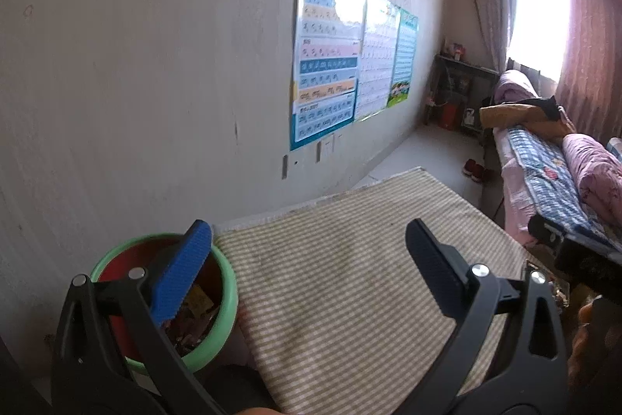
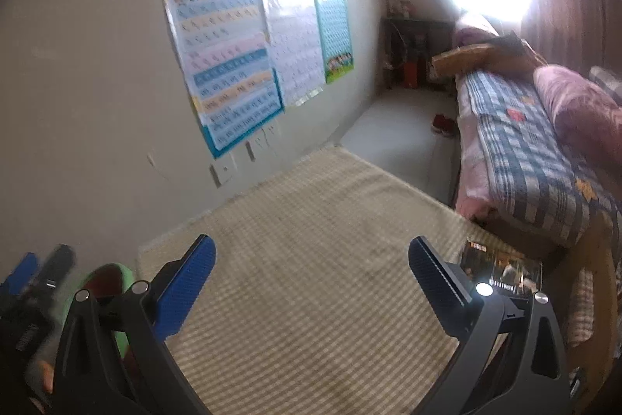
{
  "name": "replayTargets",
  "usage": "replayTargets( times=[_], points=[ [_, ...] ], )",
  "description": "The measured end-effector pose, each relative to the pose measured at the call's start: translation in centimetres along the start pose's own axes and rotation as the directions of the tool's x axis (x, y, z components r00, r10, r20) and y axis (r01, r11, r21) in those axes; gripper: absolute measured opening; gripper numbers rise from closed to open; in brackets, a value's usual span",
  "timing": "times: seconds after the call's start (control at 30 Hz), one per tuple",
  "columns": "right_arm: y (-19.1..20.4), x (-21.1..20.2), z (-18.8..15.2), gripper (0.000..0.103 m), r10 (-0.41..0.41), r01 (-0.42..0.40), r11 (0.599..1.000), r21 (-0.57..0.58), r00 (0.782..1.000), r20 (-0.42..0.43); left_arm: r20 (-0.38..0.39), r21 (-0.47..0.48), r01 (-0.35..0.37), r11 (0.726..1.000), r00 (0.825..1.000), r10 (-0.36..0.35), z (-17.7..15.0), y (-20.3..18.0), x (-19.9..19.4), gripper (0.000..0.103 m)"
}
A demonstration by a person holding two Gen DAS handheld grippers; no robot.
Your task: Collect trash
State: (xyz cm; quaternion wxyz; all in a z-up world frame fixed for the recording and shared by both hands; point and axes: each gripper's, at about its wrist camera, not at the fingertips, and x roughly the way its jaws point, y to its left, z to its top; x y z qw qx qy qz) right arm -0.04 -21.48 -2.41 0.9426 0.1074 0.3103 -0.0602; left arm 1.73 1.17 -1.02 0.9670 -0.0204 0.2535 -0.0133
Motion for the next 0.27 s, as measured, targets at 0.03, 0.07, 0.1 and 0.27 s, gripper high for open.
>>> replayTargets(
  times=[0.03,0.07,0.1,0.27],
  points=[
    [-0.4,0.8,-0.4,0.096,-0.009,0.009,1.0,0.008,1.0,-0.016,-0.012,-0.004,-0.004,1.0,1.0,0.004,-0.3,0.2,0.2,0.098],
    [-1.3,2.0,-1.0,0.096,-0.027,0.028,0.999,0.018,0.999,-0.038,-0.026,-0.008,-0.005,1.0,1.0,0.005,-0.4,0.5,0.5,0.098],
    [-2.2,3.5,-1.8,0.096,-0.051,0.053,0.998,0.026,0.997,-0.053,-0.048,-0.013,-0.001,1.0,0.999,0.001,-0.7,0.8,0.9,0.098],
    [-7.7,10.7,-5.4,0.096,-0.181,0.195,0.978,0.072,0.97,-0.164,-0.113,-0.011,-0.036,0.999,0.993,0.035,-1.9,2.0,2.1,0.098]
  ],
)
